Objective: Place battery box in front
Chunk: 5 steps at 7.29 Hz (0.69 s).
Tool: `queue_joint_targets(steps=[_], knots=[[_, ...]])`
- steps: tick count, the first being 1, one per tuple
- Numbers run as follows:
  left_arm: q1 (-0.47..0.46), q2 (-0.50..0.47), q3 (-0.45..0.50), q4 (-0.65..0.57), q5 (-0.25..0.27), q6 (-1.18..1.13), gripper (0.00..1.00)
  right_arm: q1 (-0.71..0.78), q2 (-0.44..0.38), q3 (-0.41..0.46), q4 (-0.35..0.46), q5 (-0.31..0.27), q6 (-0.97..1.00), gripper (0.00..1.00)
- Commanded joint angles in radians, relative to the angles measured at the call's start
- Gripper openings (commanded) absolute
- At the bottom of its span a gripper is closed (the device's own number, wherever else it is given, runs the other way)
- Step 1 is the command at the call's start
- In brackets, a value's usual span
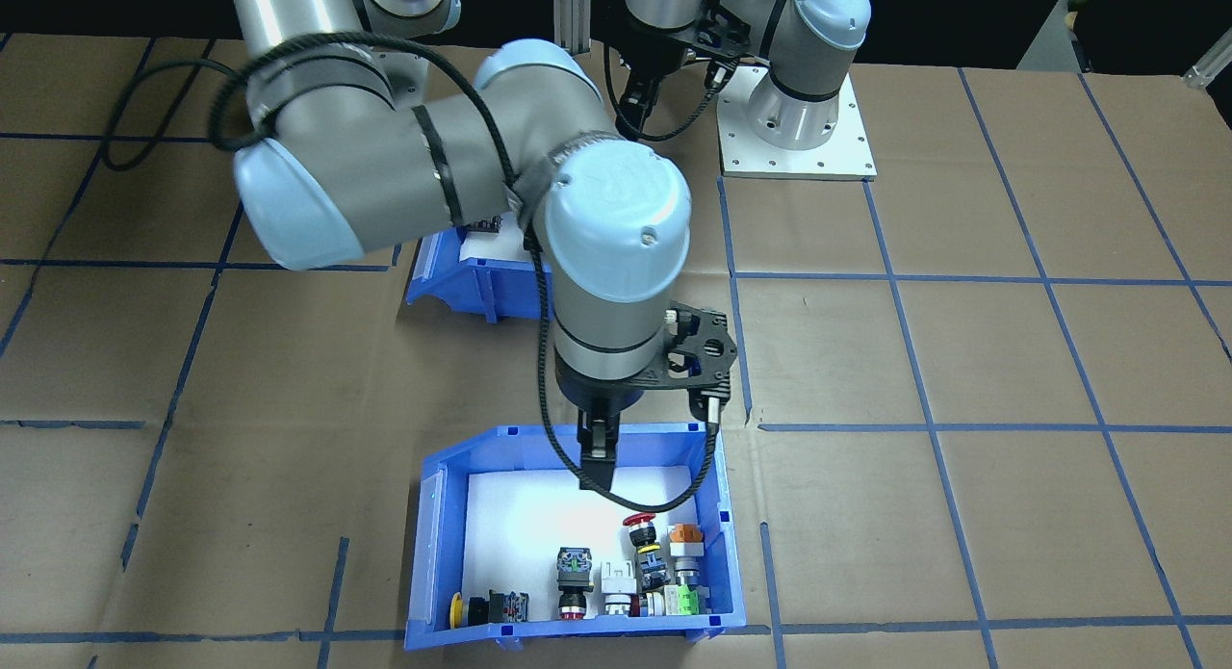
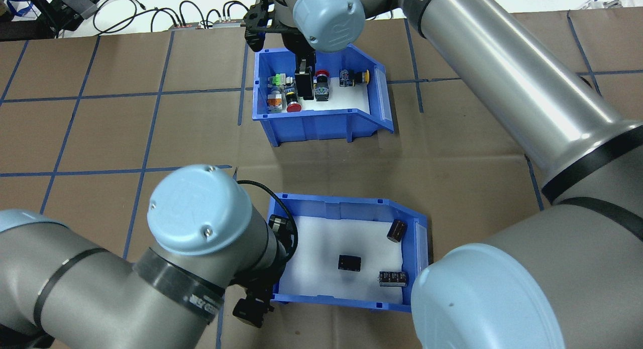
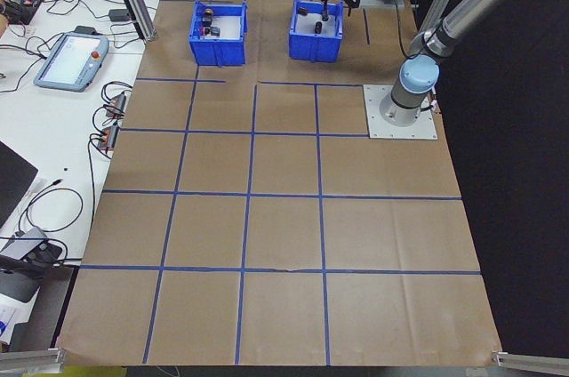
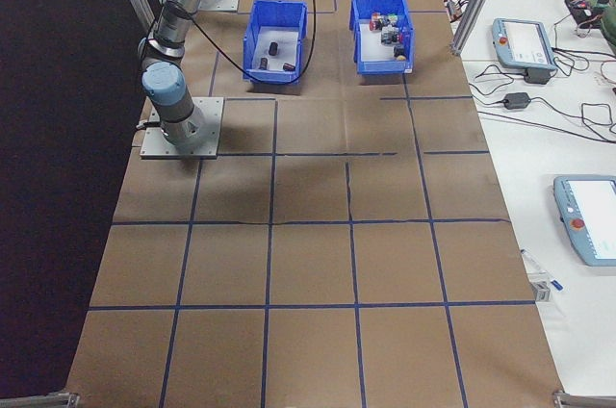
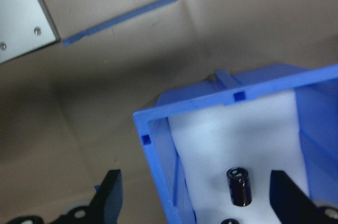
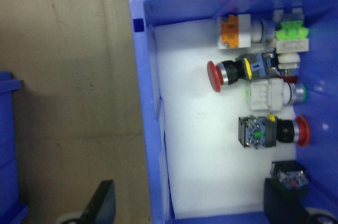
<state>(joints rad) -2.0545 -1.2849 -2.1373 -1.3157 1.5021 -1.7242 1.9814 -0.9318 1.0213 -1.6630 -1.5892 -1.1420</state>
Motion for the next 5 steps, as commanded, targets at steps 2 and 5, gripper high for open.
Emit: queue_joint_targets(steps=[2, 5], knots=[[-0.064, -0.036, -0.145, 0.217, -0.003, -0.089, 0.98, 0.016, 0.077, 0.026, -0.004, -0.005, -0.091, 1.0], [-0.096, -0.082, -0.15, 0.245, -0.033, -0.112, 0.96, 0.025, 0.085, 0.094, -0.045, -0.006, -0.082, 1.0]])
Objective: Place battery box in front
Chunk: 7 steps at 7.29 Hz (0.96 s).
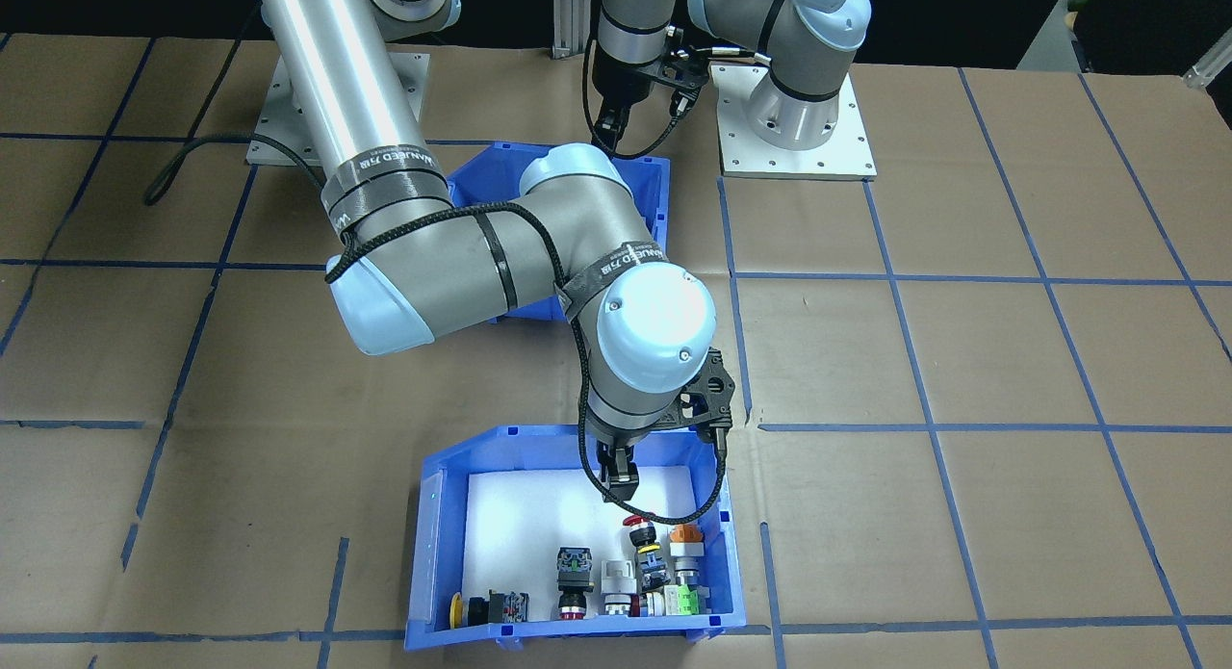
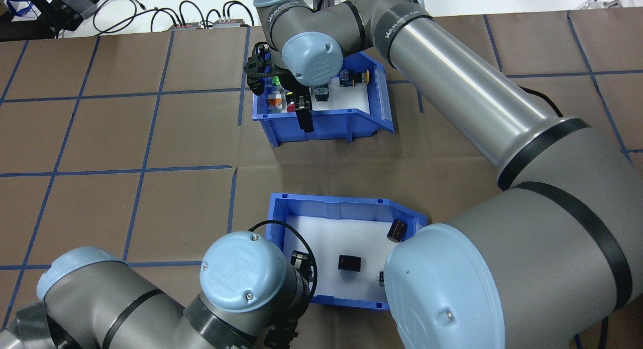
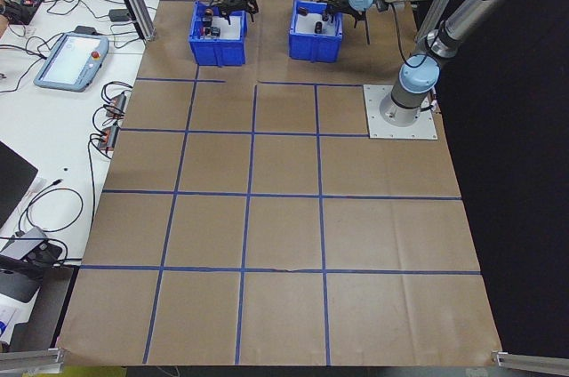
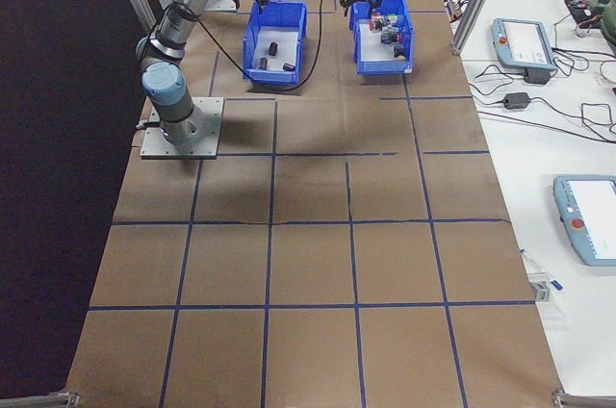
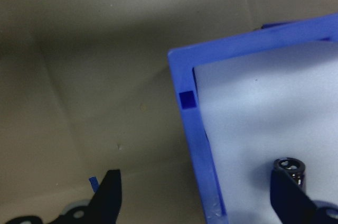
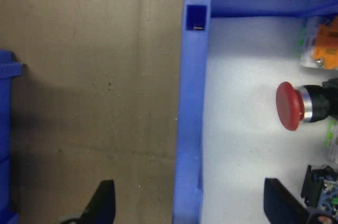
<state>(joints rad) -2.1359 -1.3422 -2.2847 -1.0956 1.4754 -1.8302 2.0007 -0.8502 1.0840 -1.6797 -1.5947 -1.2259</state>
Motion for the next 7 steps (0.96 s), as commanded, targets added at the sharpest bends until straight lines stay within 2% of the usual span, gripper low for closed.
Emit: queue_joint_targets(steps=[1, 2, 3, 4, 5, 6, 7], knots=[[-0.018, -0.056, -0.004, 0.073, -0.007, -0.017, 0.94, 0.006, 0.005, 0.051, -0.079, -0.001, 0.009, 0.99], [-0.036, -0.092, -0.004, 0.1, -0.007, -0.027, 0.92, 0.007, -0.001, 0.059, -0.08, -0.007, 0.035, 0.69], [-0.05, -0.113, -0.003, 0.108, -0.004, -0.038, 0.87, 0.007, -0.006, 0.054, -0.08, -0.005, 0.04, 0.45], [-0.052, -0.118, -0.002, 0.109, -0.006, -0.047, 0.76, 0.006, -0.013, 0.054, -0.078, -0.004, 0.036, 0.29], [-0.053, -0.118, -0.004, 0.106, -0.006, -0.055, 0.53, 0.006, -0.018, 0.053, -0.077, -0.004, 0.034, 0.13], [-0.053, -0.121, -0.007, 0.109, -0.009, -0.067, 0.24, 0.006, -0.029, 0.051, -0.077, -0.004, 0.031, 0.07], [-0.053, -0.117, -0.006, 0.137, -0.006, -0.081, 0.05, 0.004, -0.049, 0.05, -0.071, -0.004, 0.031, 0.06]])
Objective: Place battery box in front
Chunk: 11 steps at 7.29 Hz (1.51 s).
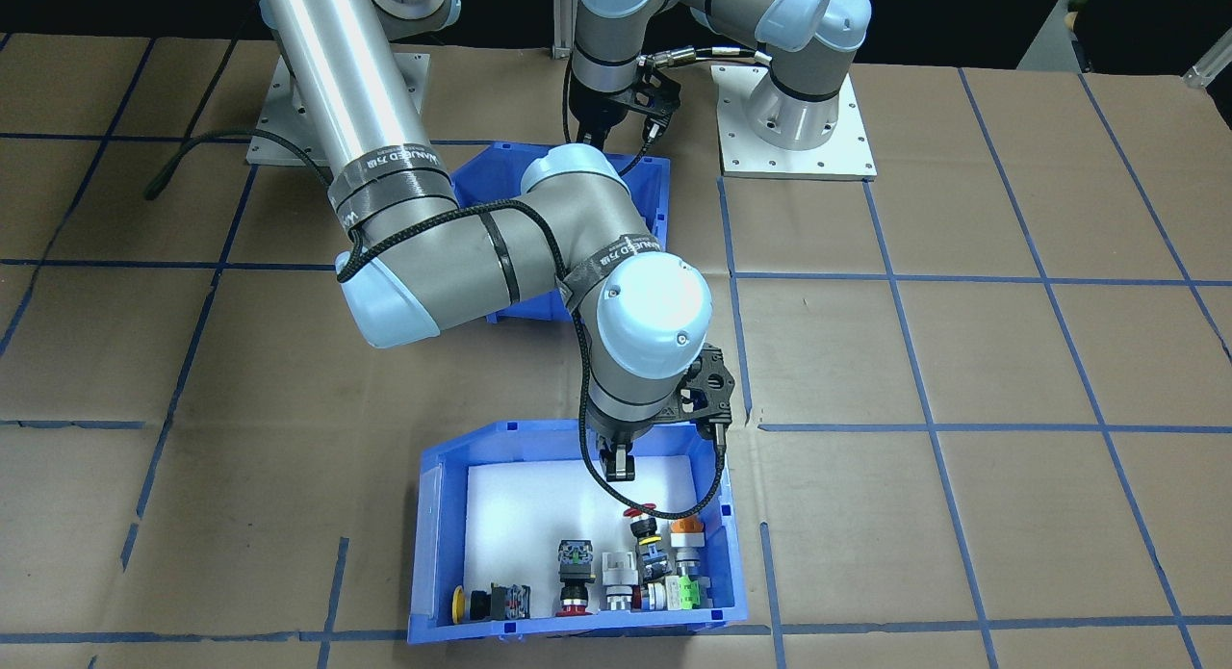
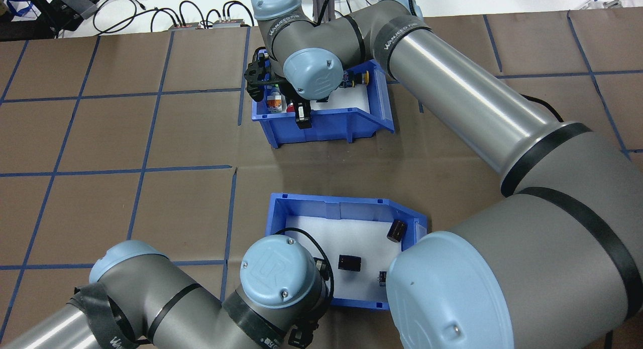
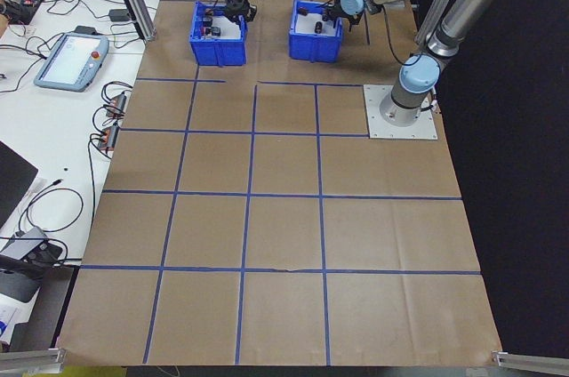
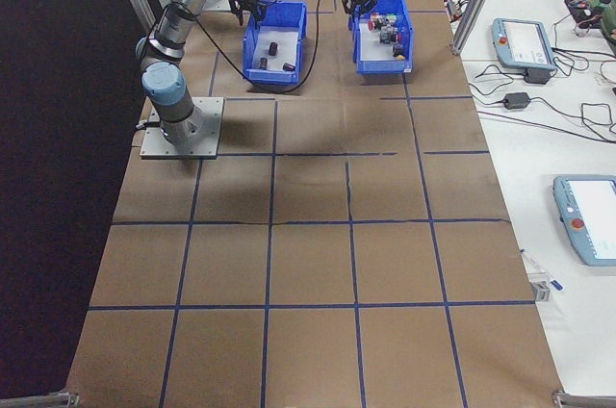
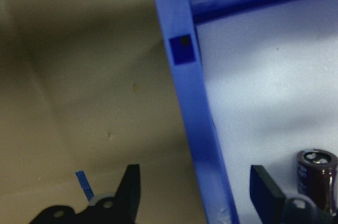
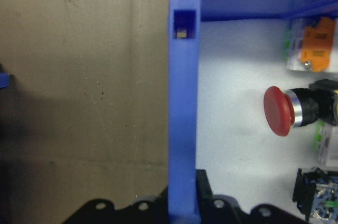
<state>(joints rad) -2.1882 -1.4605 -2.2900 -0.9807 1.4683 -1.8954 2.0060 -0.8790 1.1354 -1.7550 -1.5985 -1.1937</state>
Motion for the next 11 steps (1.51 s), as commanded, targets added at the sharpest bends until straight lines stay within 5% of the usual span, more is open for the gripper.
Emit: queue_joint_targets(steps=[1, 4, 8, 11], knots=[[0.001, -0.003, -0.003, 0.081, 0.003, -0.011, 0.0, -0.012, -0.046, -0.003, 0.005, -0.004, -0.004, 0.06], [0.024, 0.035, 0.013, 0.083, 0.0, 0.018, 0.0, -0.152, -0.106, 0.017, 0.011, -0.067, -0.145, 0.06], [0.337, 0.08, 0.043, 0.021, 0.0, 0.172, 0.0, -0.41, -0.136, 0.024, 0.02, -0.07, -0.39, 0.06], [0.491, 0.008, 0.162, -0.019, -0.159, 0.182, 0.0, -0.573, -0.249, 0.172, 0.016, -0.061, -0.611, 0.06]])
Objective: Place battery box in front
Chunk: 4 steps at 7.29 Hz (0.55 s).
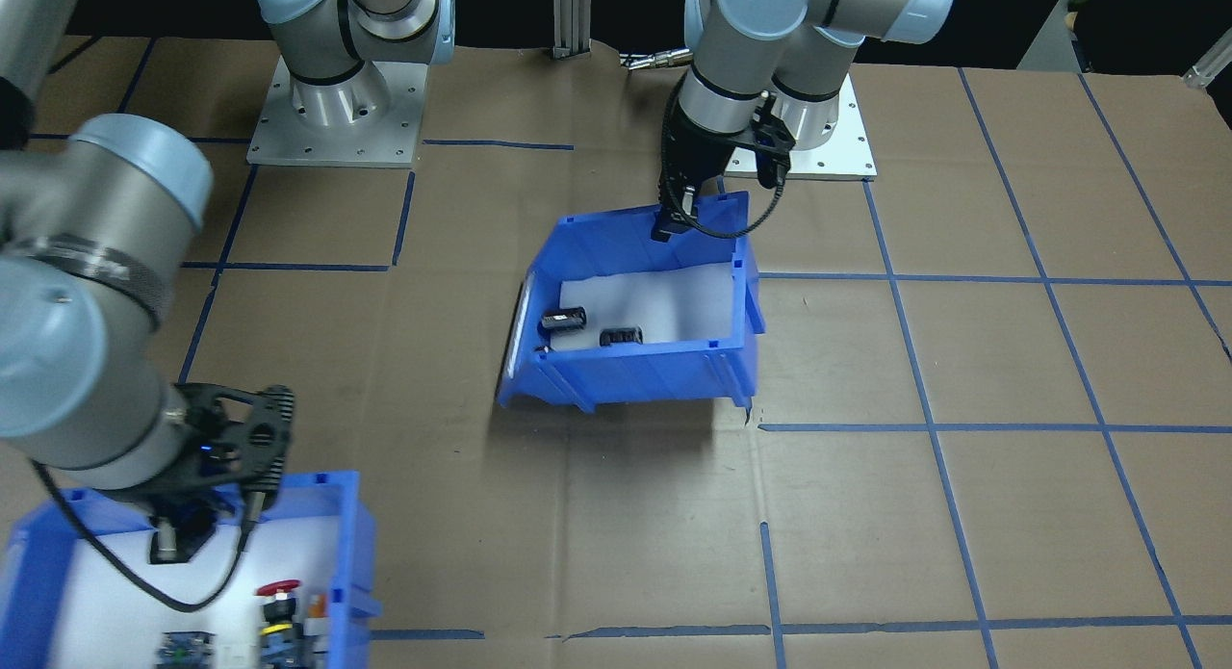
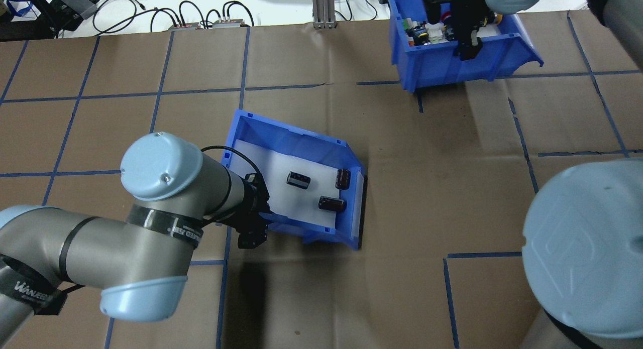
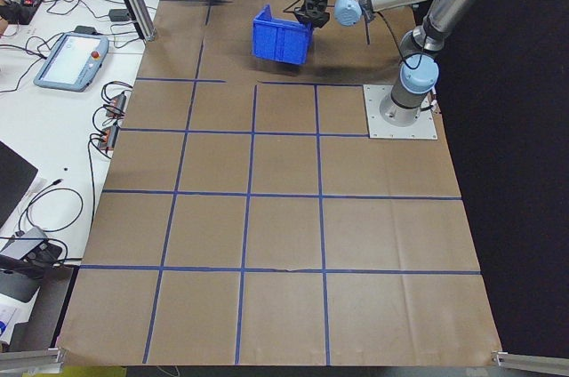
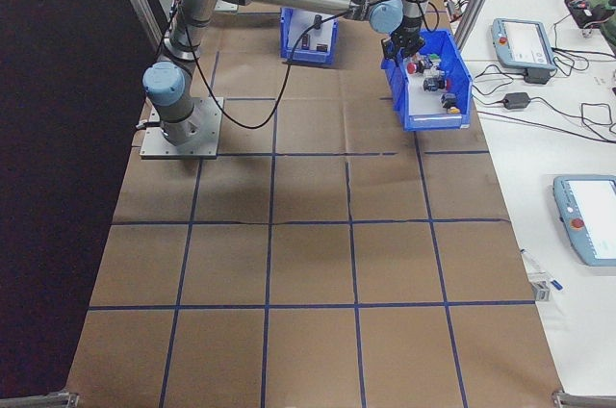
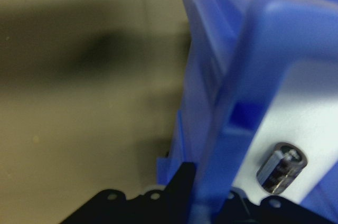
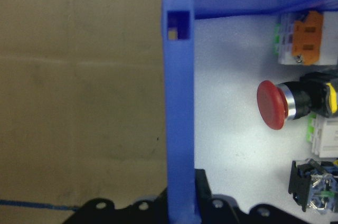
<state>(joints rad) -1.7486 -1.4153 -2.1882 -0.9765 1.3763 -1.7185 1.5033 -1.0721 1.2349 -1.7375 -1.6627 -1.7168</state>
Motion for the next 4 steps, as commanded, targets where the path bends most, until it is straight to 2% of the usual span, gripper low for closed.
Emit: queue_joint_targets(steps=[1, 2, 4], knots=[[0.052, -0.112, 0.138, -0.025, -0.074, 0.002, 0.0, -0.121, -0.115, 0.151, -0.019, 0.006, -0.143, 0.06], [0.05, -0.199, 0.231, -0.031, -0.075, -0.003, 0.0, -0.152, -0.177, 0.226, -0.02, 0.008, -0.177, 0.06], [0.044, -0.321, 0.405, -0.079, -0.17, -0.018, 0.0, -0.201, -0.279, 0.354, -0.022, 0.012, -0.249, 0.06]])
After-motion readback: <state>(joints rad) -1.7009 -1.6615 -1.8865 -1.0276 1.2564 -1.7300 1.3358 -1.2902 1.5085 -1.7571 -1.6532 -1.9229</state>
